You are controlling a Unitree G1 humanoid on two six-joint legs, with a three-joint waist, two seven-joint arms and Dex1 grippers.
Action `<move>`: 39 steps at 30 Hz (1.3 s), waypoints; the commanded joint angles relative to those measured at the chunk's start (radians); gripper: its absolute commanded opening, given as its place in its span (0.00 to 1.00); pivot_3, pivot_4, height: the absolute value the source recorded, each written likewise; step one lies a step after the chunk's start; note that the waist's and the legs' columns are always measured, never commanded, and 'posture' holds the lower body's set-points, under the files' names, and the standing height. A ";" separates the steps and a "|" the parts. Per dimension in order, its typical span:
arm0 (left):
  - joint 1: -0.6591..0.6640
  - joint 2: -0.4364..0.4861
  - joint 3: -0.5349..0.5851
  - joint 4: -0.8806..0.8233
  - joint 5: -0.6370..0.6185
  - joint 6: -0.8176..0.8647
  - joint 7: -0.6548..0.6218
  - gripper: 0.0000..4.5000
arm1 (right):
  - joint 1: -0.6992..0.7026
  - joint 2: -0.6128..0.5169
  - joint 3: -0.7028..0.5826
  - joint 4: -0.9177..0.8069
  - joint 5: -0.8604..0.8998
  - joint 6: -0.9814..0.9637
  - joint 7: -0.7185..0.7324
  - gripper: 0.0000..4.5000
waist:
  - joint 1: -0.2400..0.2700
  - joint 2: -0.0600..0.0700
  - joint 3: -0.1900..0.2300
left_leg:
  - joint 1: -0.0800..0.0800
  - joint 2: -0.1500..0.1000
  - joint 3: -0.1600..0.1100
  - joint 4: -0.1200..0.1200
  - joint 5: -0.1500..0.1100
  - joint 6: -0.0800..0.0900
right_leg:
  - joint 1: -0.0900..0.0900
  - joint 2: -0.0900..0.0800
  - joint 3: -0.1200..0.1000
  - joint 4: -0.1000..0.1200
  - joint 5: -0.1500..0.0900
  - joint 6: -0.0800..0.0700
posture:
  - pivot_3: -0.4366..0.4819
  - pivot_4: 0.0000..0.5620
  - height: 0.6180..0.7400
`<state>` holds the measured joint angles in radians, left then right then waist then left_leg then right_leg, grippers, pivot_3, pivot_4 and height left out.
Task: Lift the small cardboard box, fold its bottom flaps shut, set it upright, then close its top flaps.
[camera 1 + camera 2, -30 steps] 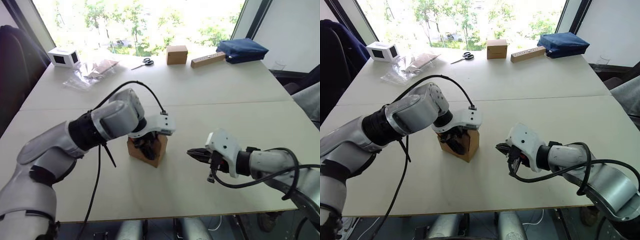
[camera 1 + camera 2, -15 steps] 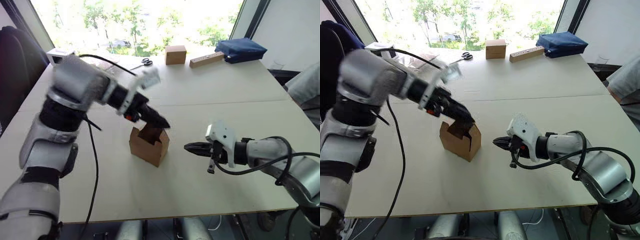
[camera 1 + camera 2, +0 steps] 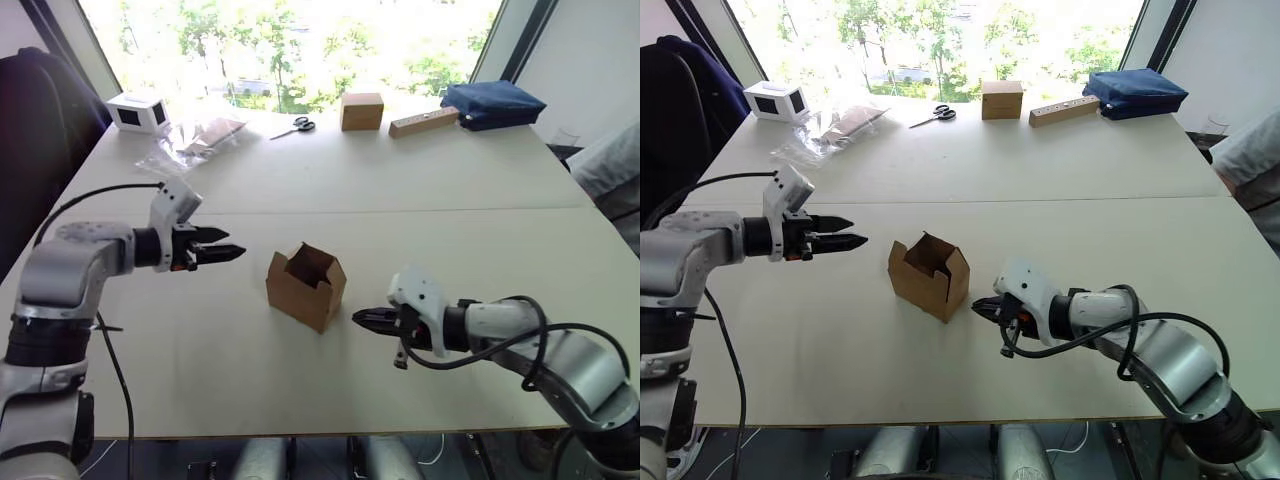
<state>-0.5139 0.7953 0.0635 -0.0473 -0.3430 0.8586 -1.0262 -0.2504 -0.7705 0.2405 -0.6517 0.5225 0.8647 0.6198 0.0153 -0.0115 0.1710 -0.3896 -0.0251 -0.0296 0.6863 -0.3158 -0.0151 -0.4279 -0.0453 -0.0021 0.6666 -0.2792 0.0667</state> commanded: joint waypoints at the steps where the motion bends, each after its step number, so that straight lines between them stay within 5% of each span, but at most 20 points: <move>1: 0.064 -0.017 -0.046 -0.022 0.042 -0.132 0.021 0.67 | 0.013 0.054 0.042 0.023 -0.060 -0.035 -0.038 0.00 | -0.002 0.000 0.000 | 0.000 0.000 0.000 0.000 0.000 0.000 | 0.000 0.000 0.000 0.000 0.000 0.000 | 0.48 0.27 1.00; 4: 0.086 -0.052 -0.058 0.006 0.050 -0.177 0.049 0.67 | 0.025 0.075 0.066 0.040 -0.099 -0.047 -0.047 0.00 | -0.001 0.000 0.000 | 0.000 0.000 0.000 0.000 0.000 0.000 | 0.000 0.000 0.000 0.000 0.000 0.000 | 0.48 0.27 1.00; 12: 0.102 -0.097 -0.086 0.000 0.033 -0.207 0.051 0.02 | 0.044 0.083 0.071 0.065 -0.157 -0.083 -0.027 0.00 | -0.006 0.000 0.000 | 0.000 0.000 0.000 0.000 -0.001 0.001 | 0.000 0.001 0.000 0.001 0.000 0.000 | 0.48 0.27 1.00; 39: 0.223 -0.145 -0.171 -0.214 -0.056 -0.069 0.076 0.02 | -0.055 0.177 0.067 0.181 -0.269 -0.116 -0.004 0.00 | -0.005 0.000 -0.001 | 0.001 0.000 0.000 0.000 -0.001 0.002 | 0.000 0.001 0.000 0.001 0.000 0.000 | 0.48 0.27 1.00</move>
<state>-0.2967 0.6471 -0.1029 -0.2203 -0.3829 0.7961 -0.9524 -0.2938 -0.6096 0.3082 -0.4415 0.2487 0.7752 0.6044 0.0100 -0.0112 0.1704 -0.3890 -0.0249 -0.0294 0.6859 -0.3166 -0.0135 -0.4282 -0.0445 -0.0025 0.6679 -0.2791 0.0667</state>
